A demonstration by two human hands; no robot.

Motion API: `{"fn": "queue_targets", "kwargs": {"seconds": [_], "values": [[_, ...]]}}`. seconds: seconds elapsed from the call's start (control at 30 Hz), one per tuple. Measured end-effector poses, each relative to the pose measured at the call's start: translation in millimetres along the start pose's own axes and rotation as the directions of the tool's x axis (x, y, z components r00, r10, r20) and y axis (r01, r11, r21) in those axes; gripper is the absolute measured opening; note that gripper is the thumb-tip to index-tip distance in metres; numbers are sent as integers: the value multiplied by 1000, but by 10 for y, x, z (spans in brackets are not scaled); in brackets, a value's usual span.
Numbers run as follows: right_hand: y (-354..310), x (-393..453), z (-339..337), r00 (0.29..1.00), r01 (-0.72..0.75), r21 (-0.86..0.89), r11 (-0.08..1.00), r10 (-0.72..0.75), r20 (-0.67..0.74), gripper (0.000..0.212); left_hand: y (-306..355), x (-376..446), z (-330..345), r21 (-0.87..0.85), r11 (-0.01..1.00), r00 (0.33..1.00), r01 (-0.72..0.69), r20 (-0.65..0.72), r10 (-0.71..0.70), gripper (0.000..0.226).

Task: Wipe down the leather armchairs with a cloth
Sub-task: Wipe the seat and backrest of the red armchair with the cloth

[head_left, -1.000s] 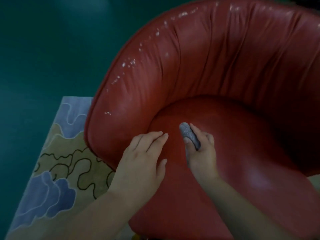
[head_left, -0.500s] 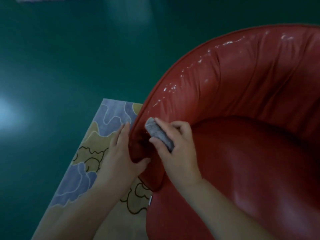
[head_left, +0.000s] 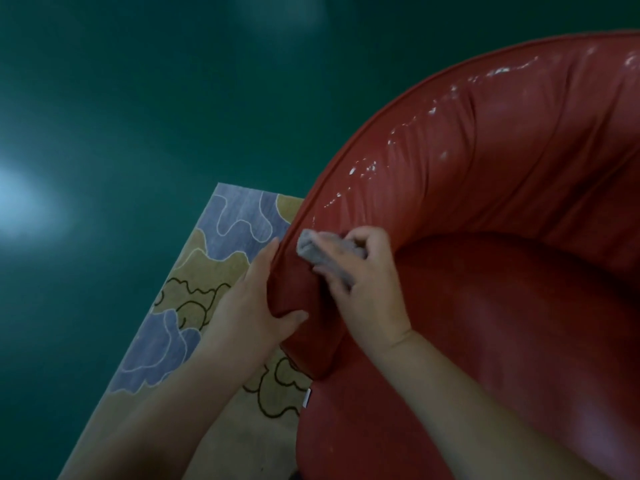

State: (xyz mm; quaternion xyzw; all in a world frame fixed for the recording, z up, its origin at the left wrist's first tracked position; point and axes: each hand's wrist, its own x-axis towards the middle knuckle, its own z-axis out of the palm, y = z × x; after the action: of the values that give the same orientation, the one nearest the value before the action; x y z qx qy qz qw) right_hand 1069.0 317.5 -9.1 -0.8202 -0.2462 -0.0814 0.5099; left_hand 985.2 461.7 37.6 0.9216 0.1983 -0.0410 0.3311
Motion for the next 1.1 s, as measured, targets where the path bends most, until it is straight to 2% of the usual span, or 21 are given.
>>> {"fn": "queue_targets", "kwargs": {"seconds": [0.07, 0.13, 0.2, 0.3, 0.33, 0.4, 0.47, 0.5, 0.57, 0.63, 0.7, 0.77, 0.8, 0.83, 0.93, 0.97, 1.03, 1.1], "values": [[148, 146, -92, 983, -141, -6, 990, 140, -118, 49, -33, 40, -4, -7, 1000, 1000, -17, 8, 17, 102], [205, 271, -177, 929, -280, 74, 957, 289, -231, 44, -43, 98, -19, -5, 999, 999, -43, 18, 43, 102], [95, 281, -109, 944, -222, 82, 972, 235, -231, 41, -10, 176, -41, -30, 997, 997, -67, 28, 68, 100], [-110, 250, 101, 998, 9, -6, 1000, -10, -64, 40, 43, 326, -85, -64, 991, 990, -118, 71, 123, 92], [-104, 294, 119, 999, 25, -38, 999, -26, -44, 40, 58, 367, -110, -66, 989, 986, -131, 97, 137, 93], [-8, 448, 76, 984, -96, -97, 991, 80, -161, 41, 60, 461, -171, -78, 984, 971, -160, 168, 171, 100], [4, 536, 25, 910, -282, -41, 958, 254, -329, 39, 41, 548, -243, -83, 979, 950, -188, 236, 203, 105], [-46, 531, 48, 883, -315, -6, 949, 291, -368, 39, 27, 588, -266, -86, 975, 940, -205, 261, 221, 105], [-193, 463, 189, 913, -257, -32, 966, 232, -336, 40, -5, 668, -282, -97, 962, 918, -255, 289, 273, 101], [-262, 410, 297, 951, -195, -133, 972, 154, -269, 41, -23, 742, -296, -95, 954, 902, -286, 309, 301, 102], [-187, 486, 235, 903, -308, -166, 937, 233, -361, 40, -44, 817, -299, -151, 945, 879, -290, 347, 326, 110], [-154, 563, 148, 783, -471, -89, 878, 369, -501, 38, -55, 896, -283, -215, 932, 853, -290, 383, 354, 114], [-162, 581, 152, 752, -491, -54, 869, 392, -530, 37, -54, 940, -270, -226, 928, 847, -296, 386, 365, 115], [-195, 592, 186, 766, -464, -46, 885, 374, -523, 37, -45, 985, -258, -227, 925, 846, -305, 381, 373, 115], [-216, 619, 284, 865, -343, -117, 932, 265, -425, 39, 17, 1148, -233, -229, 913, 840, -339, 365, 403, 117], [-176, 632, 252, 853, -372, -110, 922, 293, -432, 39, 35, 1203, -225, -224, 911, 835, -345, 371, 407, 119], [-88, 645, 158, 763, -503, -55, 863, 413, -498, 37, 58, 1280, -218, -223, 918, 827, -327, 402, 393, 124], [-30, 643, 103, 674, -572, -21, 820, 456, -581, 36, 70, 1312, -208, -240, 925, 823, -295, 429, 373, 125]]}}
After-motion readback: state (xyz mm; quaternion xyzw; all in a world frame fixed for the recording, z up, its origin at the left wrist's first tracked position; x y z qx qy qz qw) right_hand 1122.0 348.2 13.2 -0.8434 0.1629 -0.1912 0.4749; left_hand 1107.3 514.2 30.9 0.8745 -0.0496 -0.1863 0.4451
